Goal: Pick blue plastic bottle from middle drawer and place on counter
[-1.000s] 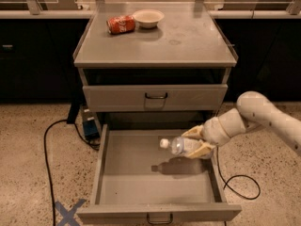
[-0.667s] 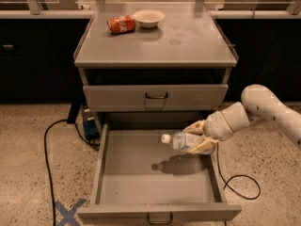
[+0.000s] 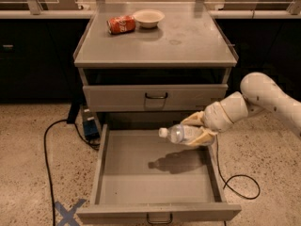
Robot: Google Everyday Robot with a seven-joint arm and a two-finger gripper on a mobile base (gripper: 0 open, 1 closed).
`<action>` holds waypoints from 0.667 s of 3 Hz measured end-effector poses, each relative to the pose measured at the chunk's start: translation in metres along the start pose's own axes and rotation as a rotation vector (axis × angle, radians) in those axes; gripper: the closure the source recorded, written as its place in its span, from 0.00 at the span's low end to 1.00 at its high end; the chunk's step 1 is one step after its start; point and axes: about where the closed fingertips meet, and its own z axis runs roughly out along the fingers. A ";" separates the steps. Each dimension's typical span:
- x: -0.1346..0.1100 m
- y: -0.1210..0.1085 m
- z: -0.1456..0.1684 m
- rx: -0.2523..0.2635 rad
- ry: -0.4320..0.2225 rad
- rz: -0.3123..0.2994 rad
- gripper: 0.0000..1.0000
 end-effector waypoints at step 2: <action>-0.128 -0.040 -0.090 0.024 -0.007 -0.130 1.00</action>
Offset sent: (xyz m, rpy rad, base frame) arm 0.0288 0.0331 0.2755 0.0482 -0.1593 0.1359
